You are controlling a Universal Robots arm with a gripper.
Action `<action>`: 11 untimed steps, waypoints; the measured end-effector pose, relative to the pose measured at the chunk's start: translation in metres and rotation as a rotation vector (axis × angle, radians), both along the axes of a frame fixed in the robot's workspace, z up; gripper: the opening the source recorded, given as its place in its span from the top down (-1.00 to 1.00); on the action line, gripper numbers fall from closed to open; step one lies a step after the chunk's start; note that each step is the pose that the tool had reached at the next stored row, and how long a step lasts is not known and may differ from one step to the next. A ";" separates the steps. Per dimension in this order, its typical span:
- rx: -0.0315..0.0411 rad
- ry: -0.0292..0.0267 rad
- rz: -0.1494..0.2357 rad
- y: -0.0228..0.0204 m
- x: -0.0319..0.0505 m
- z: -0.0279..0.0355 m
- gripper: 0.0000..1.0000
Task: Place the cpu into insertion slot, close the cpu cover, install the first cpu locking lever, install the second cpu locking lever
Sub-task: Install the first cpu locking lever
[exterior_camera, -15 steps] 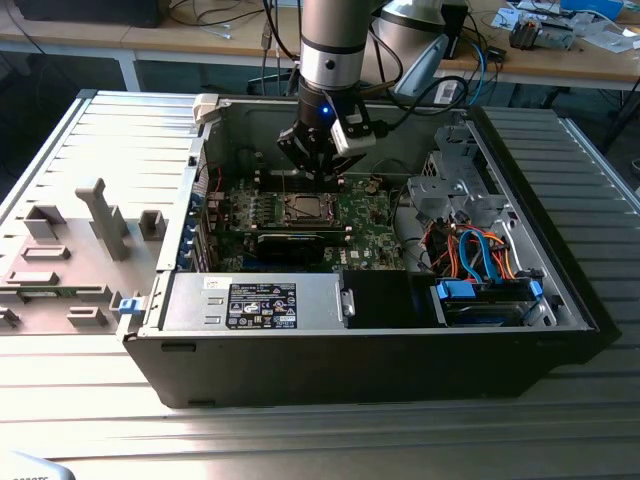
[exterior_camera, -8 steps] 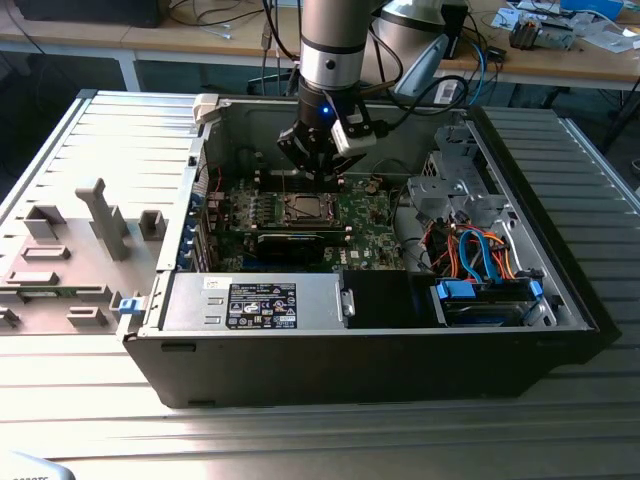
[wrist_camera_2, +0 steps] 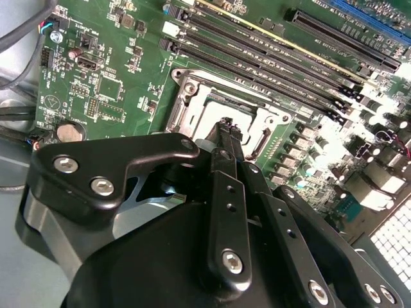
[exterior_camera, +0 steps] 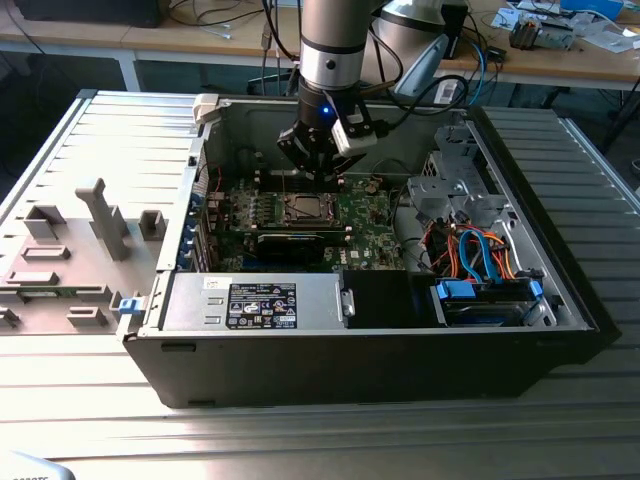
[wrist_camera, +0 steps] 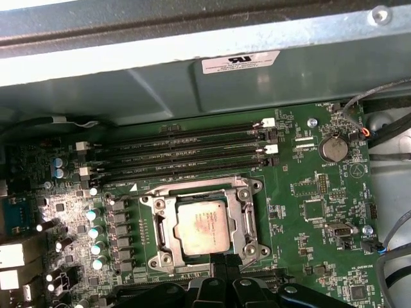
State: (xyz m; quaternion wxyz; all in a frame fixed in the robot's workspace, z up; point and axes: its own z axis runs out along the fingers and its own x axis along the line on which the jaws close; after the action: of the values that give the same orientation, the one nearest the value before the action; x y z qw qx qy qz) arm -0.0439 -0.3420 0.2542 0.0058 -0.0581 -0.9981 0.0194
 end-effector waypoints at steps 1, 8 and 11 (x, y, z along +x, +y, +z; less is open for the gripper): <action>0.0000 0.0000 0.001 0.0000 0.0000 0.0000 0.79; 0.0000 0.0000 0.016 0.0000 0.0000 0.0000 0.79; 0.0000 0.0000 0.022 0.0000 0.0000 0.0000 0.79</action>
State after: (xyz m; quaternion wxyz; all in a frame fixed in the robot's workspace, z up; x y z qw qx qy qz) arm -0.0439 -0.3420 0.2542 0.0055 -0.0471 -0.9987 0.0195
